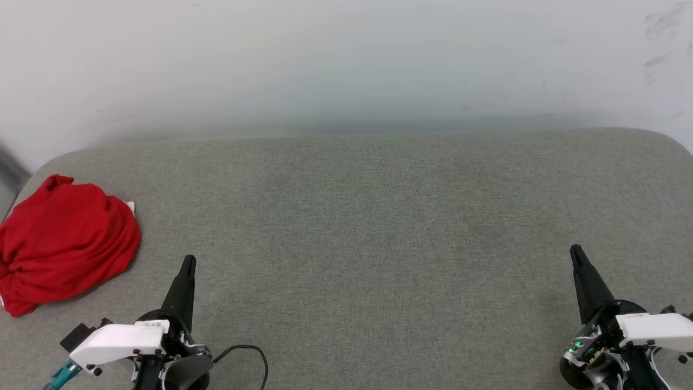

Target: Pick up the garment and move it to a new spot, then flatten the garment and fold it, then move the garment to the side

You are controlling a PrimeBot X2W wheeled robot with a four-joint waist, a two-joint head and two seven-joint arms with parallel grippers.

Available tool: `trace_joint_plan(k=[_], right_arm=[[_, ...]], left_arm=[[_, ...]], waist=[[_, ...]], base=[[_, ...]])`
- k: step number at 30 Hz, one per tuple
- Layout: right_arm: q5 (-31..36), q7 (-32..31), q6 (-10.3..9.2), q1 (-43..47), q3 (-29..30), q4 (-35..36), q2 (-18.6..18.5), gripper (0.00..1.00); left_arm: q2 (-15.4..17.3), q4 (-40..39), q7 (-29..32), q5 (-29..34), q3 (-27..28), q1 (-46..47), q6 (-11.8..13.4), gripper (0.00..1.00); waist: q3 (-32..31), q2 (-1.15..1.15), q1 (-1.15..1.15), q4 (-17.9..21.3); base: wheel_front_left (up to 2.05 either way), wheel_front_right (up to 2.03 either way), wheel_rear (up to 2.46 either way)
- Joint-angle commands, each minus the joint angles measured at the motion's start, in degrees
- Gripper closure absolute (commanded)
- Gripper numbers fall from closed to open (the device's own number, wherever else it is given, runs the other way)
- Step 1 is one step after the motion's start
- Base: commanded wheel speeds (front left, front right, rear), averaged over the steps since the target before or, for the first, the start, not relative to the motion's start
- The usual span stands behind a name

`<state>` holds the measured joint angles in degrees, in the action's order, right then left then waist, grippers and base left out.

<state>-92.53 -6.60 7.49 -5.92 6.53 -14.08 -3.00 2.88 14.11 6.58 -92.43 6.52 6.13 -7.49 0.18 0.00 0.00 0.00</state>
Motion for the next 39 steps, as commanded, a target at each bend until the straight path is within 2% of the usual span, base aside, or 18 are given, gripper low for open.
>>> trace_joint_plan(k=[1,39], right_arm=[[0.3,0.0,0.0,-0.7,0.0,0.0,0.2,1.0],[0.2,0.0,0.0,-0.7,0.0,0.0,0.2,1.0]], left_arm=[[-0.1,-0.1,0.1,0.0,0.1,0.3,-0.1,1.0],[-0.1,-0.1,0.1,0.0,0.2,0.3,-0.1,1.0]], waist=[[0.0,0.0,0.0,0.0],[0.0,0.0,0.0,0.0]], base=[[0.0,0.0,0.0],[0.0,0.0,0.0]])
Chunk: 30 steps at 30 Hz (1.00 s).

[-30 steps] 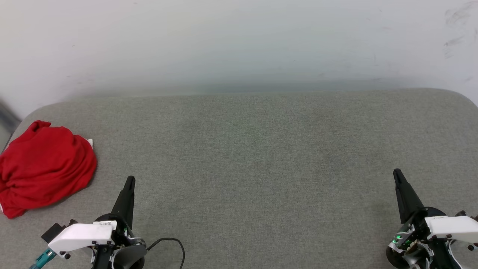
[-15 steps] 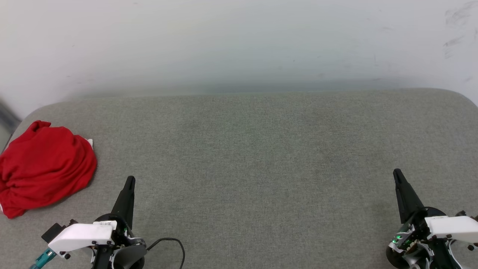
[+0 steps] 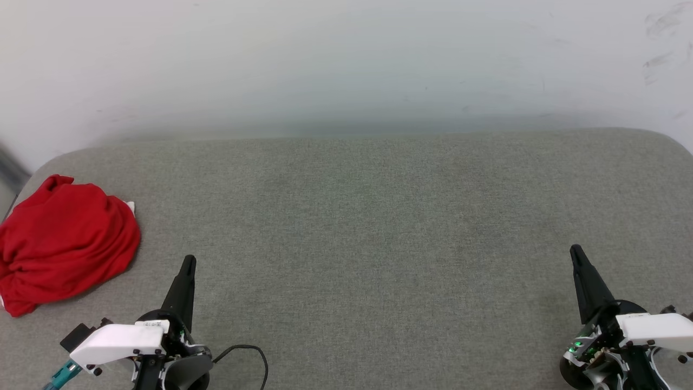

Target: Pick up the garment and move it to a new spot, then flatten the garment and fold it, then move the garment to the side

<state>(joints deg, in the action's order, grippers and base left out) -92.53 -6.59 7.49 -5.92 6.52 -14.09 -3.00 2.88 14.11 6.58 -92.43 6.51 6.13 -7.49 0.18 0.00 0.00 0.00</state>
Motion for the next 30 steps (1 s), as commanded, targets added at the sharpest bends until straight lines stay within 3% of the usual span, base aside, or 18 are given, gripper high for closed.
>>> trace_joint_plan(k=[1,28,29,30], right_arm=[[0.2,0.0,0.0,-0.7,0.0,0.0,0.2,1.0],[0.2,0.0,0.0,-0.7,0.0,0.0,0.2,1.0],[0.2,0.0,0.0,-0.7,0.0,0.0,0.2,0.0],[0.0,0.0,0.0,0.1,0.0,-0.1,0.0,0.0]], left_arm=[[-0.1,-0.1,0.1,0.0,0.1,0.3,-0.1,1.0],[-0.1,-0.1,0.1,0.0,0.1,0.3,-0.1,1.0],[-0.1,-0.1,0.1,0.0,0.2,0.3,-0.1,0.0],[0.0,0.2,-0.1,0.0,0.0,-0.1,0.0,0.0]], waist=[[0.0,0.0,0.0,0.0],[0.0,0.0,0.0,0.0],[0.0,0.0,0.0,0.0],[0.0,0.0,0.0,0.0]], base=[[0.0,0.0,0.0],[0.0,0.0,0.0],[0.0,0.0,0.0],[0.0,0.0,0.0]])
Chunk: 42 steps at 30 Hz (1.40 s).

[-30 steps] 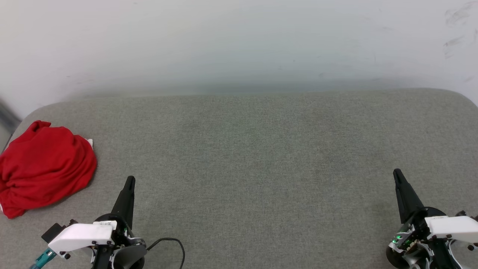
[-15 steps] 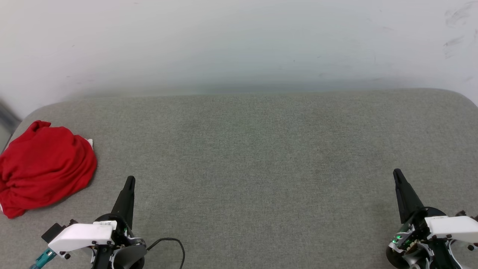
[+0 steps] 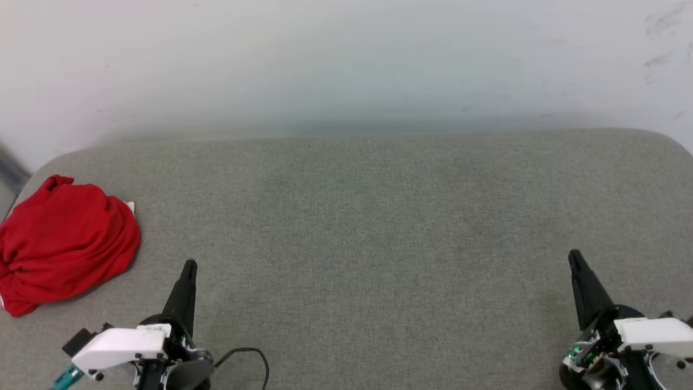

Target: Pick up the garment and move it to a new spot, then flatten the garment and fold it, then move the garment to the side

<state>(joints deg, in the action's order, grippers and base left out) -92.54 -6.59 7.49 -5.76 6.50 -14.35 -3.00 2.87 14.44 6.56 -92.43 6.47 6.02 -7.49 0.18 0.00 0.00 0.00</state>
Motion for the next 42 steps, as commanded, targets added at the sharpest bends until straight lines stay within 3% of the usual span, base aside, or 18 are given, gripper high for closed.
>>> trace_joint_plan(k=[1,7,14,26,42], right_arm=[[0.0,0.1,0.0,0.2,0.0,-0.2,0.0,0.0],[1.4,1.5,0.0,1.2,-0.8,-0.1,0.0,0.0],[7.2,3.5,0.0,1.6,-1.0,1.8,0.0,0.0],[22.9,6.5,0.0,2.2,-1.7,6.8,0.1,0.0],[42.4,10.0,0.0,3.8,-4.2,9.7,0.1,0.0]], left_arm=[[0.0,0.2,-0.1,0.0,-0.1,-0.2,0.0,0.0],[-0.1,-0.1,-1.5,1.2,0.0,-1.2,0.0,0.0],[-0.1,-1.6,-3.5,7.3,1.6,-1.5,0.7,0.0],[0.0,-7.1,-6.5,22.8,-0.5,-2.7,6.1,0.0],[0.0,-9.9,-10.0,40.3,-3.4,-4.6,10.3,0.0]], waist=[[0.0,0.0,0.0,0.0],[0.0,0.0,0.0,0.0],[0.1,0.0,0.0,0.0],[0.2,0.0,0.0,-0.1],[0.1,0.0,0.0,-0.3]], base=[[0.0,0.0,0.0],[0.0,0.0,0.0],[0.0,0.0,0.0],[0.0,0.0,0.0],[0.0,0.0,0.0]])
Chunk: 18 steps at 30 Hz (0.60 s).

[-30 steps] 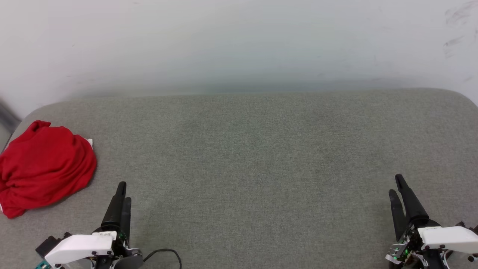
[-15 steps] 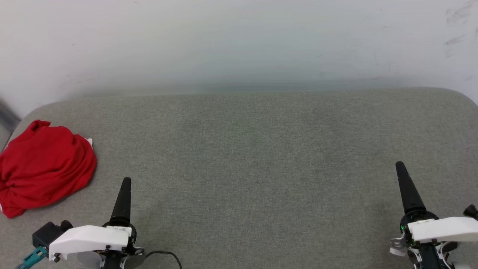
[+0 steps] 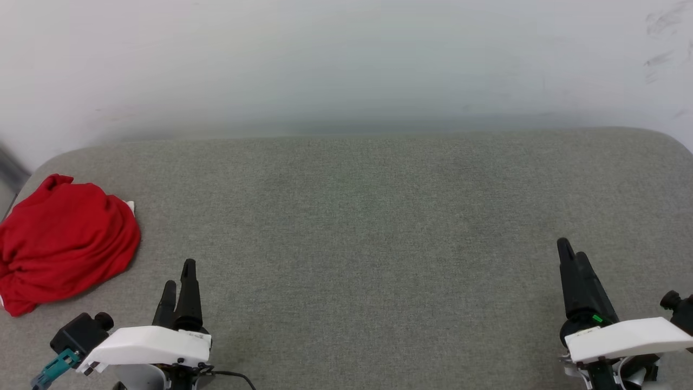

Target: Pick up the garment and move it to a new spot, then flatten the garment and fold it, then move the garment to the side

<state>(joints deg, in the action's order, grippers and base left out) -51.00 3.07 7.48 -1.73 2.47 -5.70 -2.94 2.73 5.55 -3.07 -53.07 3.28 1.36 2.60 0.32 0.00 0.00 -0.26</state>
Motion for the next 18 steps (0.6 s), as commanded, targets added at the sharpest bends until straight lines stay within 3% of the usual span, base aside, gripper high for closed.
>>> trace_joint_plan(k=[1,18], right_arm=[[1.8,0.6,0.01,-0.1,-0.2,1.1,0.0,0.0],[15.6,3.7,0.02,1.4,-1.1,2.2,0.0,0.0]], left_arm=[[0.1,-1.1,-0.6,1.9,-0.2,0.0,0.4,0.0],[0.2,-2.6,-3.7,17.0,-2.4,-1.7,1.9,0.0]], waist=[[0.0,0.0,0.0,0.0],[-0.3,0.0,0.0,-0.2]], base=[[0.0,0.0,0.0],[0.0,0.0,0.0]])
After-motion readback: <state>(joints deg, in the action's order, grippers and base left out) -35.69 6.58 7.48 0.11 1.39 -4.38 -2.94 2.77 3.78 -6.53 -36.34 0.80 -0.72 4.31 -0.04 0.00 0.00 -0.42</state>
